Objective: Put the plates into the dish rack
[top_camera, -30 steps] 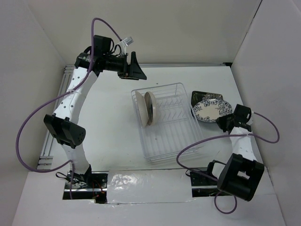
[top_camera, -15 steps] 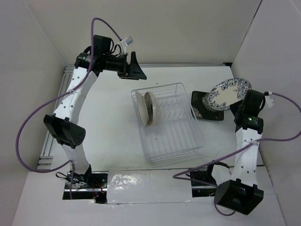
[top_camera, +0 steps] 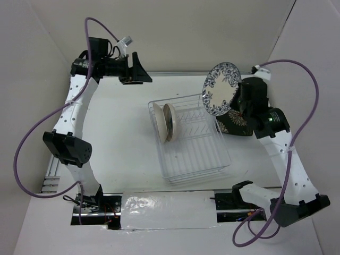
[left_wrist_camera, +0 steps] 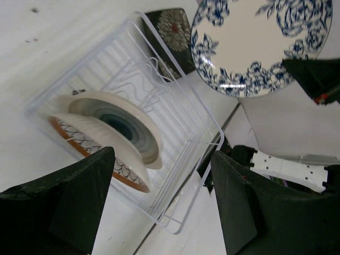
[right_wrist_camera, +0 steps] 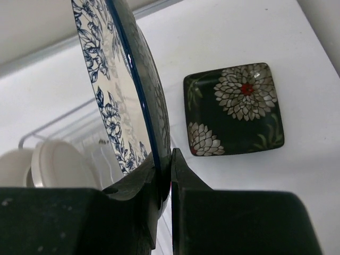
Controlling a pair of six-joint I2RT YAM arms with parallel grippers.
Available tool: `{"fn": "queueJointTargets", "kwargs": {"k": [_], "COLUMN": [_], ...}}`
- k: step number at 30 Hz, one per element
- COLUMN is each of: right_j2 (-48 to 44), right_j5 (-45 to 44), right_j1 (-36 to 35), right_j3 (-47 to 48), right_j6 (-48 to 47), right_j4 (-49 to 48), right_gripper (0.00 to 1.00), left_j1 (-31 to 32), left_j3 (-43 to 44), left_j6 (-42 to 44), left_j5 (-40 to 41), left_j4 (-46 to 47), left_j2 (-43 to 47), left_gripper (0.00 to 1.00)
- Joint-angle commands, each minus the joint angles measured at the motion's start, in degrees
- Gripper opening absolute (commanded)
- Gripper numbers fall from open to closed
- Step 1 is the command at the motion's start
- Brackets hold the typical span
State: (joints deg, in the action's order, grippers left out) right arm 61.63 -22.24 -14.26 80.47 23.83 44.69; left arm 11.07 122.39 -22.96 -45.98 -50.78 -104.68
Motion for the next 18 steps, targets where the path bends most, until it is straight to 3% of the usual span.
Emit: {"fn": "queueJointTargets", "kwargs": {"k": [1,6,18], "right_j2": [1.91,6.3,17.21], "right_j5": [-11.85,-21.34,-28.12], "right_j1": [-7.96,-17.8,-29.5], "right_j3": [6.89,9.09,17.27], "right_j6": [-1.77,1.11,10.61], "right_j4": [-0.93,3.11,12.35], "right_gripper": [0.0,0.0,0.0], "left_j1": [-4.81,-8.77,-12.37], "left_j3": [-0.92,-4.52,-8.21], "left_j6": [-1.73,-3.66,-5.08], "left_j5": [-0.17,-0.95,-1.92], "left_j4": [2.0,4.11,5.17], "left_j2": [4.84,7.64,9.32], "left_gripper": [0.85,0.85,0.85]}}
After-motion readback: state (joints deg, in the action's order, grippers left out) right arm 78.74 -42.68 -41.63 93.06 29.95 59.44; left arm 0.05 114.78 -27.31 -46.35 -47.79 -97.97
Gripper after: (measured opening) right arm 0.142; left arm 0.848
